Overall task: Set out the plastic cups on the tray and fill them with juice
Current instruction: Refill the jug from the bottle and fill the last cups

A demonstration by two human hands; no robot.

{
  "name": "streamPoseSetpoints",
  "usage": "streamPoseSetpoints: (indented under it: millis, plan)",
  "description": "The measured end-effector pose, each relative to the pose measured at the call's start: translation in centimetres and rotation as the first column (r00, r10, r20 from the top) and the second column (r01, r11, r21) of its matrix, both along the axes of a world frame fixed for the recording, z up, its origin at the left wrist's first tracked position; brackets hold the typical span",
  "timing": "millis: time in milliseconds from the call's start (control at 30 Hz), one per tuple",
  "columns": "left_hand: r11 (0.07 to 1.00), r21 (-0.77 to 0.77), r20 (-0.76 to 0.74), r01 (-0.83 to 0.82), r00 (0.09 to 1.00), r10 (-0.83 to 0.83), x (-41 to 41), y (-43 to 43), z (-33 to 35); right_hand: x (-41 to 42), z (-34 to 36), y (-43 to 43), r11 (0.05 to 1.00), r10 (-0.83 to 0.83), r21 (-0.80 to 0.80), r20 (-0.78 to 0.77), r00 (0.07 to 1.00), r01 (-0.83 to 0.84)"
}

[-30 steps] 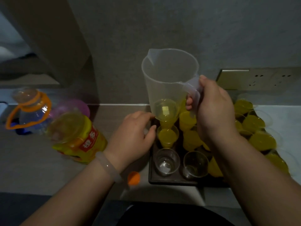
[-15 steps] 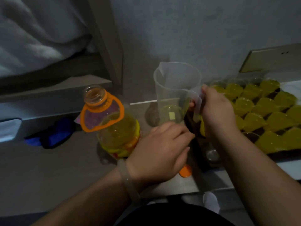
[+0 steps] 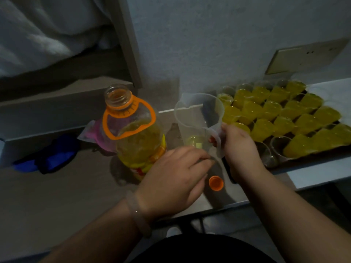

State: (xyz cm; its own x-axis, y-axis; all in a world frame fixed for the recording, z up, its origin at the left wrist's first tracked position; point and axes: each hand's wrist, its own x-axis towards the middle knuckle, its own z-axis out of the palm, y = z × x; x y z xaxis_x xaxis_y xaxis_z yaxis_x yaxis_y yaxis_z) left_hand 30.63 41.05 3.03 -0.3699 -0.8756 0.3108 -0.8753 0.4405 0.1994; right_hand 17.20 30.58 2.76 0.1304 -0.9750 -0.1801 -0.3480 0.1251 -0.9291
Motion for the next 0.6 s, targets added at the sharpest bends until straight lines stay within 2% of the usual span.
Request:
streamPoseSetpoints:
  millis: [67,167,267,467,600]
  plan:
    - [1.0,-0.001,0.0,-0.012,1.0,0.012,0.0,0.1,0.0,-0.3,0.0,0.4,0.999,-0.037,0.016,-0.034,0.999,0.038]
    - [0.999,0.006,0.0,-0.032,0.999,0.032,0.0,0.3,-0.1,-0.6,0.2,1.1,0.992,-0.038,0.119,0.024,0.999,0.035]
    - [0.999,-0.008,0.031,-0.043,0.999,0.043,0.2,0.4,-0.1,-1.2,0.4,1.5,0.995,0.013,0.098,-0.142,0.99,0.001]
    - [0.995,-0.09,0.034,-0.041,0.998,0.044,1.1,1.0,0.0,-2.0,0.5,1.7,0.983,0.023,-0.169,-0.297,0.954,-0.077]
    - [0.99,-0.142,0.041,-0.006,0.999,0.012,2.3,1.3,0.4,-2.5,1.8,1.6,0.891,-0.091,-0.43,-0.484,0.87,-0.147]
